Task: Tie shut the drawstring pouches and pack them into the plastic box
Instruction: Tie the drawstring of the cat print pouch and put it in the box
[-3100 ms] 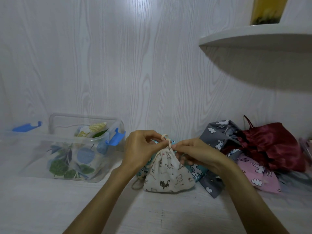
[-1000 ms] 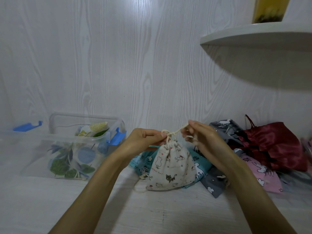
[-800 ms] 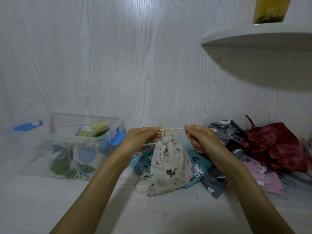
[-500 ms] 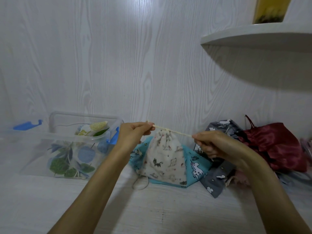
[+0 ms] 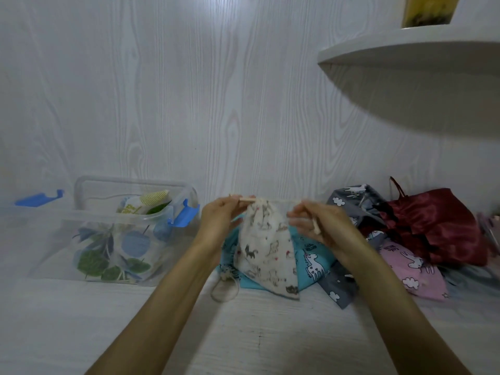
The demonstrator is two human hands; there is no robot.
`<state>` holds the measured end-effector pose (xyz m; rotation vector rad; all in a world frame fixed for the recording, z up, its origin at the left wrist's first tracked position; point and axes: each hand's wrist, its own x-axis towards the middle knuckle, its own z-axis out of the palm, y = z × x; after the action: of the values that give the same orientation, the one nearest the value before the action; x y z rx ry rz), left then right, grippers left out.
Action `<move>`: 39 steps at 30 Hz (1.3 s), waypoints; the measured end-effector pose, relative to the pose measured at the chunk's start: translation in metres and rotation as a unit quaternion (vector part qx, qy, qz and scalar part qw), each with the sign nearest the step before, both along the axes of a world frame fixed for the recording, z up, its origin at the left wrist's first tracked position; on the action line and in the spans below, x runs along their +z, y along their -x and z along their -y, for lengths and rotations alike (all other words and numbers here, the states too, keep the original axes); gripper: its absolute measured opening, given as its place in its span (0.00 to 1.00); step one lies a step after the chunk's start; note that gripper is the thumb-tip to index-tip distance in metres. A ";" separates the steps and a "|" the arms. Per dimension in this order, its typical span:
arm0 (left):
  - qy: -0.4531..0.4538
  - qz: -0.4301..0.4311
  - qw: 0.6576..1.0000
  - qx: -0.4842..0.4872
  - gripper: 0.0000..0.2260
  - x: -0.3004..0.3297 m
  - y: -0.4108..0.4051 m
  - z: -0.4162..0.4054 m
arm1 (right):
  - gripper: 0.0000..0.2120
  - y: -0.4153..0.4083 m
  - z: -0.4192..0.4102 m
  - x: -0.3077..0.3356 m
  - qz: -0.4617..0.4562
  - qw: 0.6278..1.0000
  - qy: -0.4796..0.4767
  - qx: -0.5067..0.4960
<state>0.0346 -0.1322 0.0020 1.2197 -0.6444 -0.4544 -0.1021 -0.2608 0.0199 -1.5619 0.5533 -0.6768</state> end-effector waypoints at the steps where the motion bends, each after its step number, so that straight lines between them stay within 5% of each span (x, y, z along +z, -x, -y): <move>1: -0.035 -0.021 0.999 0.003 0.14 -0.006 -0.002 0.000 | 0.08 0.000 0.005 -0.008 -0.083 0.996 0.035 0.003; 4: -0.108 -0.015 0.994 -0.016 0.12 -0.012 -0.010 -0.004 | 0.10 0.003 0.013 -0.021 -0.238 0.963 0.110 0.063; 12: -0.007 -0.059 0.985 -0.162 0.08 0.007 0.005 -0.002 | 0.13 0.002 -0.002 -0.005 -0.382 0.897 0.180 0.133; 15: -0.056 -0.035 0.984 -0.165 0.08 0.007 0.004 -0.004 | 0.14 0.007 -0.002 0.003 -0.414 0.881 0.191 0.129; 20: -0.251 0.110 0.948 -0.160 0.10 0.002 0.007 -0.004 | 0.13 0.033 0.006 0.023 -0.328 0.924 0.174 0.094; 26: -0.242 0.216 0.943 -0.074 0.10 -0.006 0.025 0.005 | 0.14 0.037 -0.012 0.040 -0.291 0.913 0.223 0.180; 29: -0.112 0.019 0.993 -0.022 0.08 -0.004 0.024 0.006 | 0.16 0.041 -0.016 0.043 -0.349 0.886 0.234 0.197; 33: -0.007 -0.326 0.937 -0.128 0.07 0.003 0.017 0.002 | 0.16 0.043 -0.004 0.036 -0.408 0.865 0.240 0.167; 39: -0.036 -0.339 0.935 -0.097 0.04 -0.014 0.018 0.007 | 0.15 0.033 -0.001 0.022 -0.448 0.845 0.215 0.198</move>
<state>0.0166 -0.1394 -0.0118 0.9782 -0.1498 -1.0158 -0.1349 -0.2595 0.0421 -2.3232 0.7470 0.3333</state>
